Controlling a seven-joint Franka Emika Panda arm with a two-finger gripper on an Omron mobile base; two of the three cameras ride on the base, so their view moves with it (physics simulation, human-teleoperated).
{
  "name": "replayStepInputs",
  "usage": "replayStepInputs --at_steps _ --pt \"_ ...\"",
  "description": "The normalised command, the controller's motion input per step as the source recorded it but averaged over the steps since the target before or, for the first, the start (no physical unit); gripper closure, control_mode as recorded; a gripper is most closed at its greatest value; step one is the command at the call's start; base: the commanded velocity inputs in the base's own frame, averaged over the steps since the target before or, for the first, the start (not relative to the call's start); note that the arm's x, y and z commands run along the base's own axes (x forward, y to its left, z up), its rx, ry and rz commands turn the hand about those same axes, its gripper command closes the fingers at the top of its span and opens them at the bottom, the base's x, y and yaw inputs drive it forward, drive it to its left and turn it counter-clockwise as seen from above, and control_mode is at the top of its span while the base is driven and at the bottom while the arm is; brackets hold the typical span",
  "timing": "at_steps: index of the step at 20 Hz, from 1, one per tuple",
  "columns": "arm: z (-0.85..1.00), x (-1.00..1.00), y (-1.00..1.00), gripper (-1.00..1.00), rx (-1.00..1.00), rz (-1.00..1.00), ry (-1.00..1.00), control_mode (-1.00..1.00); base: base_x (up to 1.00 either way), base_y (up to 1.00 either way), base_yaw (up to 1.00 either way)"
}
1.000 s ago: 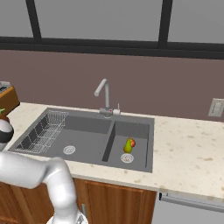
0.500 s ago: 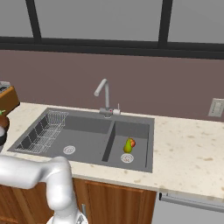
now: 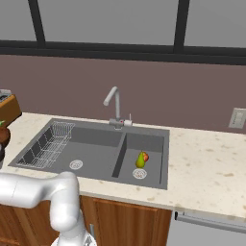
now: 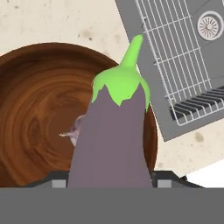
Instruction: There is a mixed pile of frozen fruits and vegetables on the counter. Locate all the frozen vegetables and place the items in a bowl on the counter. Take all the frozen fruits and defrost them in a running sink.
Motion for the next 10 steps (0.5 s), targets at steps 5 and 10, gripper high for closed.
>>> replayStepInputs --at_steps 5,10 --pt "-0.26 0.00 0.22 1.00 0.01 -0.05 0.00 -1.00 0.00 0.00 0.00" --pt "-0.34 0.04 0.13 1.00 0.00 -0.02 0.02 -1.00 0.00 0.00 0.00"
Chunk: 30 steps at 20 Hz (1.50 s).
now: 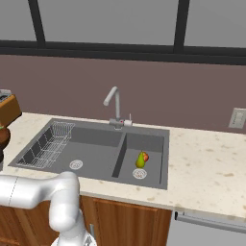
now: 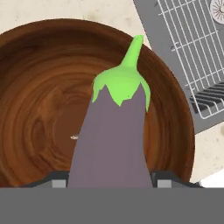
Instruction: There is a mixed pile of frozen fruits and vegetables on the counter. Locate all the frozen vegetables and place the items in a bowl on the counter. Take all the frozen fruits and defrost them in a running sink.
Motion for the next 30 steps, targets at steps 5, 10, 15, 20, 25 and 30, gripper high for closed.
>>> replayStepInputs --at_steps 5,10,15,20,25,30 --pt "-0.26 0.00 0.26 1.00 0.00 -0.01 0.00 -1.00 0.00 0.00 0.00" --pt "-0.29 0.05 0.13 1.00 0.00 0.00 0.03 -1.00 0.00 0.00 0.00" --pt "-0.24 0.07 0.01 1.00 0.01 0.00 0.00 -1.00 0.00 0.00 0.00" --pt "-0.22 0.02 0.07 1.00 0.00 0.00 0.02 -1.00 0.00 0.00 0.00" --pt "-0.15 0.00 0.08 -1.00 0.00 0.00 0.03 -1.00 0.00 0.00 0.00" --pt "0.01 0.01 0.00 -1.00 0.00 0.00 0.00 -1.00 0.00 0.00 0.00"
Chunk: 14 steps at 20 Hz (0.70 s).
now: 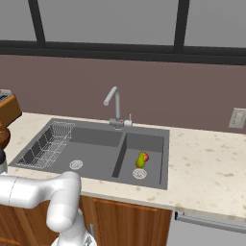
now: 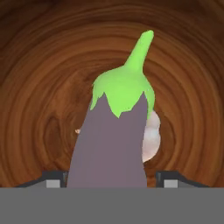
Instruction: There is a mixed pile of frozen fruits and vegetables on the counter. Locate all the frozen vegetables and place the items in a bowl on the counter. Take all the frozen fruits and defrost them in a running sink.
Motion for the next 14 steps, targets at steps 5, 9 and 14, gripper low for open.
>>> replayStepInputs --at_steps 5,9,14 --pt "0.07 0.00 0.00 -1.00 0.00 0.00 0.02 -1.00 0.00 0.00 0.00" --pt "0.17 0.00 -0.01 -1.00 0.00 0.00 0.02 -1.00 0.00 0.00 0.00" --pt "0.36 -0.02 0.00 -1.00 0.00 0.00 0.00 -1.00 0.00 0.00 0.00"
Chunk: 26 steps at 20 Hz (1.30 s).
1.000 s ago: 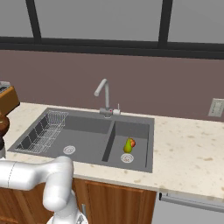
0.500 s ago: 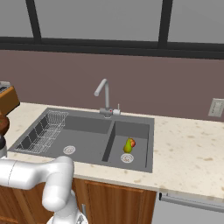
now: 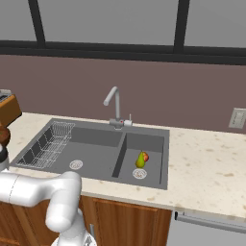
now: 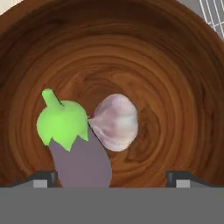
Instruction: There is a mixed pile of frozen fruits and vegetables on the counter. Locate all the frozen vegetables and place the items in a bowl on the counter. Take all the frozen fruits and defrost them in a running sink.
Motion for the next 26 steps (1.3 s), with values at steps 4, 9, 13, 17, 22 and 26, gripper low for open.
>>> replayStepInputs --at_steps 4,9,13,17,22,26 --pt "0.30 -0.05 0.02 -1.00 0.01 0.00 0.00 -1.00 0.00 0.00 0.00" --pt "0.35 -0.15 -0.01 -1.00 0.02 -0.01 0.02 -1.00 0.00 0.00 0.00" --pt "0.25 -0.26 -0.17 -1.00 0.03 0.00 0.03 -1.00 0.00 0.00 0.00" --pt "0.08 -0.26 -0.42 -1.00 0.06 0.00 0.01 -1.00 0.00 0.00 0.00" --pt "0.14 -0.22 -0.47 -1.00 0.07 0.00 -0.06 -1.00 0.00 0.00 0.00" --pt "0.10 -0.19 -0.46 -1.00 0.07 0.00 -0.13 -1.00 0.00 0.00 0.00"
